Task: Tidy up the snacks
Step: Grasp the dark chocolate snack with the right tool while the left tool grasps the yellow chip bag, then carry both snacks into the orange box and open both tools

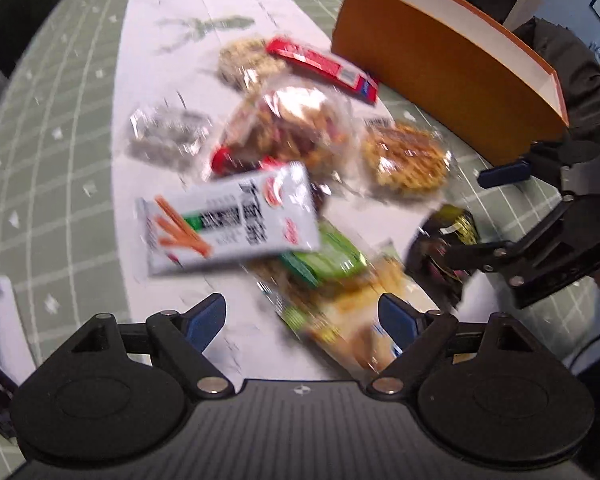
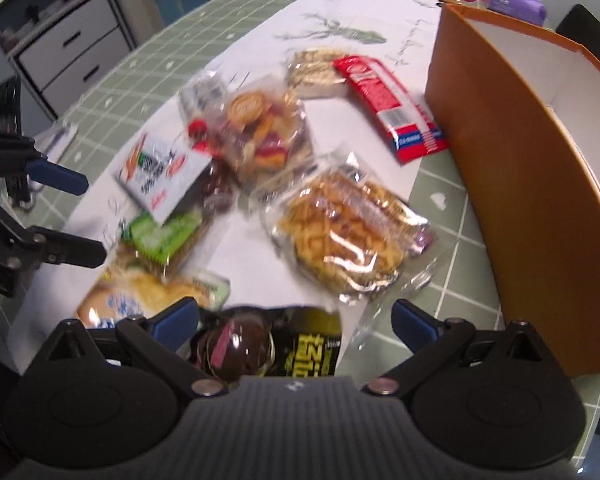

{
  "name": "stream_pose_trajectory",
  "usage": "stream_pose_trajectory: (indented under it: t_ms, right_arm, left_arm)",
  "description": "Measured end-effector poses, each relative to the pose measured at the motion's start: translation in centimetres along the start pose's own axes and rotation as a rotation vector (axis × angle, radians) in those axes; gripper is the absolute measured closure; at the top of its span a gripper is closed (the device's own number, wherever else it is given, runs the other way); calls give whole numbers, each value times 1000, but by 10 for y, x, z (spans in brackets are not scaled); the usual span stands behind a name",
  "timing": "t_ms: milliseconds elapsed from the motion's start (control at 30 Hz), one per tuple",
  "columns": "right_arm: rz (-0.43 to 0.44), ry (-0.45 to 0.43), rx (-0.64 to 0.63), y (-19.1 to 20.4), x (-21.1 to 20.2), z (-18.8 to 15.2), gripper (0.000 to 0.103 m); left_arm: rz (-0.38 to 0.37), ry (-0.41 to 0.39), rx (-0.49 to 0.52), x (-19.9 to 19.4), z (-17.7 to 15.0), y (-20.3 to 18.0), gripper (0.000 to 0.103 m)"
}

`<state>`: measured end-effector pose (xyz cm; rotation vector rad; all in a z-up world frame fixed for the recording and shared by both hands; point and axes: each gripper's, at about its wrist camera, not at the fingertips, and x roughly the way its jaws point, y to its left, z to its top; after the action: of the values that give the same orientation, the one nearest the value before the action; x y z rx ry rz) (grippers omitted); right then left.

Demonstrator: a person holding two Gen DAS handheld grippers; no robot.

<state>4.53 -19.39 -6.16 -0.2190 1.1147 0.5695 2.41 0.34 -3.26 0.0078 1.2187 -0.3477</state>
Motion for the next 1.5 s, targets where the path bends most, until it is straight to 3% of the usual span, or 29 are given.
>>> stream_pose_trajectory:
  t_ms: [167,300,333,467,733,867,967,1000,1067,1167,1500]
  right_arm:
    - [48,35,89,-10,8,-7,4]
    - [105,69,171,-8,21,-9,12]
    - [103,65,177,-7,23,-9,13]
    - [82,62,142,2,23,-9,19]
    - [-14,65,-13,21,24,-15,22]
    - [-55,49,-55,24,20,-15,54]
    - [-16,53,-26,18,17,-14,67]
    - [-8,54,-20,16,16,-14,68]
    - [-4,55,-15,15,16,-15,68]
    - [0,52,-10,15,13,-16,69]
    - [15,2,16,12,-6,-10,69]
  left_arm:
    - [-88,81,-142,13,-16,-1,2]
    - [-78,87,-144,23,-20,-8,3]
    - [-77,86,-141,25,-20,-9,10]
    - [-155,79,-194,28,-20,-4,26]
    - [-162,63,-178,33,-26,-12,27]
    - [-160,51,-133,34,-28,-21,31]
    - [-164,48,-110,33,-31,-25,39]
    - [-163,48,-102,33,-31,-26,42]
    - [-169,40,-100,30,-32,-26,57]
    - [-191,42,-111,26,-30,-24,67]
    - [-214,22,-70,16,-31,-32,75]
